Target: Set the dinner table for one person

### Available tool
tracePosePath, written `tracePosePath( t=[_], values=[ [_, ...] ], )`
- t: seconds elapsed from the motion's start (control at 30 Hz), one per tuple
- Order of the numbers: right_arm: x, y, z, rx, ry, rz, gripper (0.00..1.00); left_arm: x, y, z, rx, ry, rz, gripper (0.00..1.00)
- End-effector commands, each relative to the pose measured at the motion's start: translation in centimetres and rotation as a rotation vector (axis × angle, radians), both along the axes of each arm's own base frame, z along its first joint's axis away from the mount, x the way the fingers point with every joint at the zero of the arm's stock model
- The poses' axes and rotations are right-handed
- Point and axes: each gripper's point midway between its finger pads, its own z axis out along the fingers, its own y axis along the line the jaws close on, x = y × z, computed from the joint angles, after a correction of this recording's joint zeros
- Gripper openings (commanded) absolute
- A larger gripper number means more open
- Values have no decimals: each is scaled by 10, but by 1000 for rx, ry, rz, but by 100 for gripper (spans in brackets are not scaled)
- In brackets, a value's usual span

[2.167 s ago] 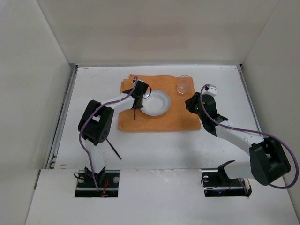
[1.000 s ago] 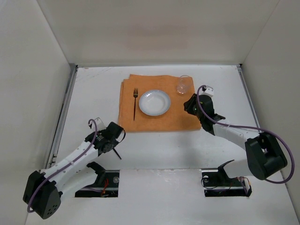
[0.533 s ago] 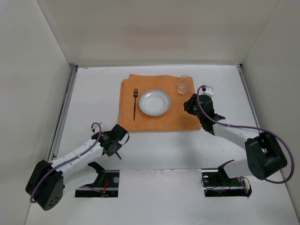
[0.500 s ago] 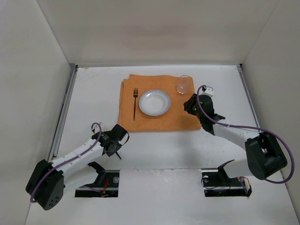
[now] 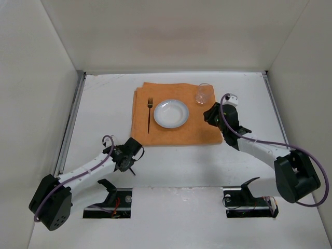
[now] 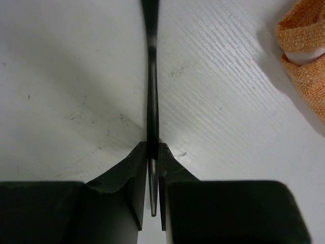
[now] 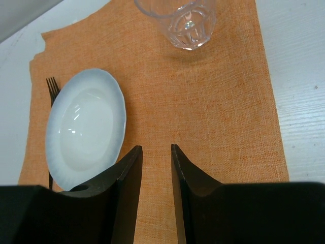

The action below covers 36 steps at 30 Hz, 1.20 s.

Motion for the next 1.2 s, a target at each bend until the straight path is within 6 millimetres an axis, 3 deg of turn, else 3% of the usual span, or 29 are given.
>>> tracePosePath(
  t=[0.0,0.13,0.23,0.4,0.47,0.6,0.77,0.9,1.03,1.17],
  values=[
    [5,-4,29,45,-86,-7,35,-2,4,-1,-4,-8,21,4],
    [5,-7,31,50,-90,-13,35,-4,13,0,1,-22,40,0],
    [6,-6,27,46,-81,-13,35,1,16,13,10,-65,29,0],
    [8,-3,22,40,-69,-8,35,23,16,67,72,-203,-43,0],
    [8,-4,20,38,-65,-11,35,33,4,89,84,-253,-109,0],
    [10,-14,16,36,-59,-57,36,49,-53,116,100,-296,-322,0],
    [12,-45,8,32,-39,-179,40,69,-154,140,102,-375,-548,0],
    [13,-52,1,30,-18,-207,41,81,-239,150,1,-425,-677,0],
    [14,-55,-1,30,-13,-216,41,94,-289,149,-58,-431,-727,0],
    [14,-55,-1,32,-12,-213,41,110,-319,143,-76,-446,-742,0]
  ],
)
